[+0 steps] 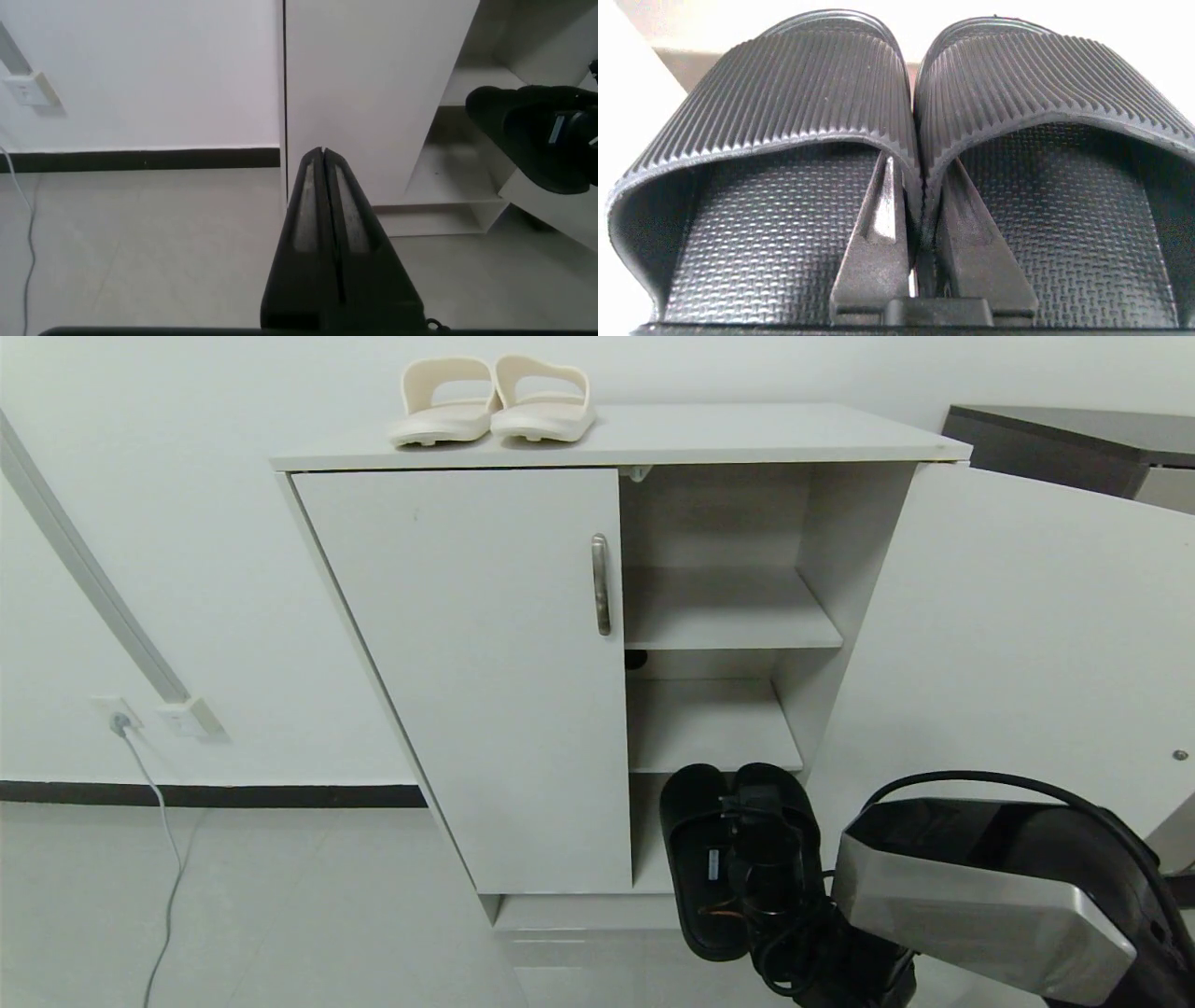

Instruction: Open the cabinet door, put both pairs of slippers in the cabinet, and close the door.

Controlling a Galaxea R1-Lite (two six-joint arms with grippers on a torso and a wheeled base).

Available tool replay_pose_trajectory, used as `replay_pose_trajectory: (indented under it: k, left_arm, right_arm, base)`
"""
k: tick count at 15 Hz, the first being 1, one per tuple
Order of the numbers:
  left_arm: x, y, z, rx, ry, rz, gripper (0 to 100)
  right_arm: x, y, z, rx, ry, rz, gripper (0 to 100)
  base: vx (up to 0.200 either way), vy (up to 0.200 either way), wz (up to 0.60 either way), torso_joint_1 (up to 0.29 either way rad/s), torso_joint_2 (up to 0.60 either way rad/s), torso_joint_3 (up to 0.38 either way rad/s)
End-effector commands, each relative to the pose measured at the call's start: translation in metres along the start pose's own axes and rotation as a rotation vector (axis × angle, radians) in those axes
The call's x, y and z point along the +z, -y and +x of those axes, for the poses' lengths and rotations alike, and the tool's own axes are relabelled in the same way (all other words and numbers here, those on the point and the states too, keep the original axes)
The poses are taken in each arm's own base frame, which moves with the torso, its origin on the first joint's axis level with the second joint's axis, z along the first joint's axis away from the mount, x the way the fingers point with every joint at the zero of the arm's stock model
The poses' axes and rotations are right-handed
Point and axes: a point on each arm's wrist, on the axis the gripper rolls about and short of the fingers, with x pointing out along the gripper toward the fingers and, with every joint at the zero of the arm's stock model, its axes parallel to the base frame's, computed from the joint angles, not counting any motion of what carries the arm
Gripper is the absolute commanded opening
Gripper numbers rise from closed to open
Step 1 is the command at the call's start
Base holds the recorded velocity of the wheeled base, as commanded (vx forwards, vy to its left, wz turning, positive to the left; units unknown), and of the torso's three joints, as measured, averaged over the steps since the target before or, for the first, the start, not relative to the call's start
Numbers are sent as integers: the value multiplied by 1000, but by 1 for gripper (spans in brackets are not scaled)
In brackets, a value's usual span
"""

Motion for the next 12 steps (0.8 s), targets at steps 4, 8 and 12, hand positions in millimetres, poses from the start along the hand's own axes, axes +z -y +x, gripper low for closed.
replay_pose_trajectory:
  k: [4,8,12]
  left_arm:
    - [0,0,0,0,-1,0,0]
    - [0,0,0,0,-1,0,0]
    - [0,0,0,0,-1,0,0]
  right_arm:
    - [-2,0,1,0,0,0,0]
    - [4,-1,0,2,13,11,0]
    - [8,-1,-1,1,21,16,0]
  base:
    - [0,0,0,0,0,0]
    - [150,0,0,-2,1,1]
    - [200,0,0,4,6,2]
